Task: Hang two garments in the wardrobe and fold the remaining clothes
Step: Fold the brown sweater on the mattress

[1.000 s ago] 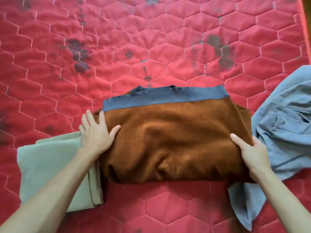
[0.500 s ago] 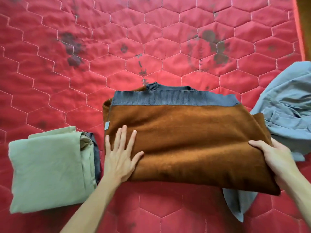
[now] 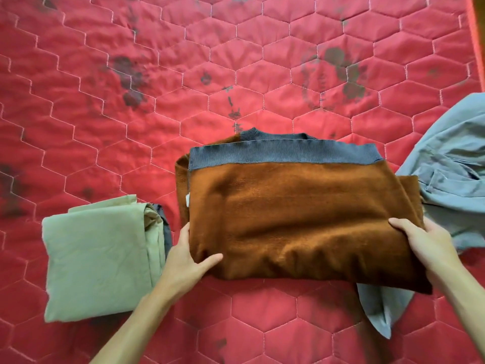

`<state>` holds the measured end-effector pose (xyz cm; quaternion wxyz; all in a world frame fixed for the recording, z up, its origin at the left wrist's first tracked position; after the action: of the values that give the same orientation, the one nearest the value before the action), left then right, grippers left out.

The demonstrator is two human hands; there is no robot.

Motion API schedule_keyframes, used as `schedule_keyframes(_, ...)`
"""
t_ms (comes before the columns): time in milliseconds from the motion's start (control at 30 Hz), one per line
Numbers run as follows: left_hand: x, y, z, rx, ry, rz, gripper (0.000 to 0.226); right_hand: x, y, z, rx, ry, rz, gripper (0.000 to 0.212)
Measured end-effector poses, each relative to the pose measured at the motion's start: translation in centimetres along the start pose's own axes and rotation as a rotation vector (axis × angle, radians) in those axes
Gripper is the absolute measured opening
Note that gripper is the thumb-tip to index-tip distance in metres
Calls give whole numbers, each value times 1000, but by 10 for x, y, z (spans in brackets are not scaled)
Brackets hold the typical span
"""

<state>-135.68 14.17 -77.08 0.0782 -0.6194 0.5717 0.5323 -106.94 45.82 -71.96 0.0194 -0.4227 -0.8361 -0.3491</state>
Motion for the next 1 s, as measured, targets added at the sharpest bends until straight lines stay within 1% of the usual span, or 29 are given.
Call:
schedule_keyframes(33, 9, 8, 3, 54, -11, 86, 79, 0, 1, -1, -5, -4, -15, 23)
schedule_keyframes(67, 16, 16, 8, 75, -14, 169, 63, 1, 3, -2, -7, 2, -27, 20)
schedule_keyframes(133, 29, 33, 15, 26, 27, 297, 26, 4, 9, -5, -25, 13, -23, 15)
schedule_keyframes(167, 31, 38, 16, -16, 73, 323, 19, 5, 11, -6, -21, 7, -9, 15)
schedule_keyframes(233, 28, 39, 19, -50, 152, 362, 14, 6, 13, -10, 11, -26, 46, 20)
schedule_keyframes(267, 24, 34, 22, -52, 177, 390, 21, 7, 11, -14, 24, -32, 77, 23)
schedule_keyframes(333, 9, 24, 31, -58, 188, 474, 48, 15, 2, -26, 94, -37, 137, 25)
schedule_keyframes(367, -1, 21, 37, -96, 164, 499, 55, 22, -4, -35, 142, -38, 171, 24)
schedule_keyframes(400, -15, 18, 43, -158, 108, 486, 55, 29, -11, -45, 200, -29, 206, 23)
schedule_keyframes(467, -45, 16, 55, -290, -54, 370, 38, 43, -30, -70, 313, 8, 224, 19)
schedule_keyframes(500, -60, 14, 60, -328, -86, 244, 26, 50, -42, -83, 373, 44, 195, 17)
schedule_keyframes(533, -75, 12, 65, -326, -70, 67, 18, 56, -56, -95, 430, 92, 157, 16)
schedule_keyframes(567, -91, 10, 70, -284, -20, -170, 21, 62, -73, -108, 474, 149, 103, 15)
schedule_keyframes(633, -121, 11, 69, -104, 125, -643, 47, 74, -110, -133, 518, 292, -9, 16)
schedule_keyframes(667, -133, 15, 65, -22, 172, -805, 60, 79, -130, -144, 532, 367, -44, 17)
schedule_keyframes(700, -137, 20, 63, 26, 195, -915, 67, 83, -150, -156, 547, 425, -71, 17)
schedule_keyframes(733, -140, 28, 58, 29, 200, -981, 69, 86, -170, -166, 559, 468, -90, 18)
schedule_keyframes(767, -137, 37, 59, 0, 195, -998, 65, 87, -190, -174, 568, 506, -106, 22)
schedule_keyframes(800, -131, 45, 58, -36, 189, -973, 57, 87, -209, -182, 596, 534, -124, 28)
schedule_keyframes(833, -122, 53, 61, -68, 194, -882, 48, 84, -226, -187, 648, 547, -159, 35)
schedule_keyframes(867, -110, 60, 66, -93, 223, -728, 41, 80, -242, -190, 725, 538, -223, 41)
schedule_keyframes(900, -93, 65, 71, -121, 255, -525, 35, 74, -256, -191, 811, 522, -307, 44)
schedule_keyframes(933, -74, 67, 73, -168, 268, -347, 30, 66, -266, -186, 874, 518, -416, 41)
schedule_keyframes(967, -56, 66, 73, -200, 263, -232, 27, 58, -271, -179, 888, 554, -521, 36)
schedule_keyframes(1000, -41, 62, 73, -206, 274, -146, 28, 50, -272, -168, 843, 621, -577, 32)
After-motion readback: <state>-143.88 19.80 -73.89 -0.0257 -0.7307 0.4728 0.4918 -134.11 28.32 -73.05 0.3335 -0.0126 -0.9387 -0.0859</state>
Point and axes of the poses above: each hand's wrist, its own z-axis towards the middle knuckle, its own y-axis out of the back of the hand, x = y × z, the point moved 1 cm from there along z, towards the middle knuckle, and after that the axes turned 15 degrees about -y, right-handed, at the moved point
